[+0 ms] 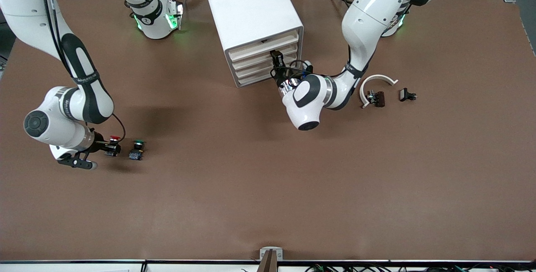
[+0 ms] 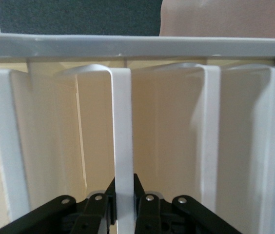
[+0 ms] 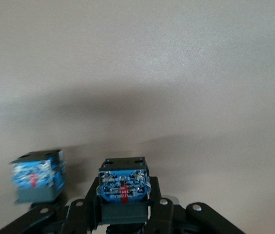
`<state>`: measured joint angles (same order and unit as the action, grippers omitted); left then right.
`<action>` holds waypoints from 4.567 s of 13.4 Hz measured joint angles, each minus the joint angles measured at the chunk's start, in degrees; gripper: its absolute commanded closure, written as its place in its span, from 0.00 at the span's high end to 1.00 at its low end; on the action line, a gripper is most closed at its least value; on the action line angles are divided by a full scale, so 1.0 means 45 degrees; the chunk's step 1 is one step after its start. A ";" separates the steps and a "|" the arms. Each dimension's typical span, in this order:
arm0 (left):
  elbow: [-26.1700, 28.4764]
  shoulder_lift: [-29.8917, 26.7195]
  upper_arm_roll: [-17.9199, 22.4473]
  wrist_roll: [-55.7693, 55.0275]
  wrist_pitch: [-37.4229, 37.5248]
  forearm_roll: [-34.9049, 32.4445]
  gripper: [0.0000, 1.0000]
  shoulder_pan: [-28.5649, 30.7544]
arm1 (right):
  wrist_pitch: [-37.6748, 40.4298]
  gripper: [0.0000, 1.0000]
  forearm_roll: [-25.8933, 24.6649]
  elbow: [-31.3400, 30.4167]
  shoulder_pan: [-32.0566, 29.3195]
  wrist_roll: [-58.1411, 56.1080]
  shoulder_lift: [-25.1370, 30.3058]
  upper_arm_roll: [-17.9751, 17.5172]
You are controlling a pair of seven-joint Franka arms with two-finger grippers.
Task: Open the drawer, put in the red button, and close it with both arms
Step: 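Pull the drawer open with the left gripper while the right gripper lifts the button, then carry the red button over the drawer with the right gripper while the left gripper withdraws, then lower the red button into the drawer and open the right gripper, then push the drawer inward with the left gripper while the right gripper withdraws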
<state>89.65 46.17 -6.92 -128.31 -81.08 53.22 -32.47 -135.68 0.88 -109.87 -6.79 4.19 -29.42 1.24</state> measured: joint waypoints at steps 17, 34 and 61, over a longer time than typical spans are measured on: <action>-0.2086 0.0141 0.1606 0.1570 -0.0460 -0.0650 1.00 0.2247 | 0.4508 0.00 0.1047 0.0882 0.7792 1.3717 0.4098 -0.0317; -0.4829 -0.0954 0.5116 1.6314 -0.0422 -0.2790 1.00 0.2550 | 0.3804 0.00 0.0961 0.3068 1.2917 2.0543 0.1490 -0.0275; 0.4388 -0.5312 0.0583 2.0170 -0.9192 -0.6555 1.00 0.0145 | 1.0759 1.00 0.0234 0.6814 0.7363 0.9641 0.3031 0.0203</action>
<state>109.39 22.27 -4.29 -37.55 -122.44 23.72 -31.82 -87.26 1.94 -79.21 26.34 47.57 -15.78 2.16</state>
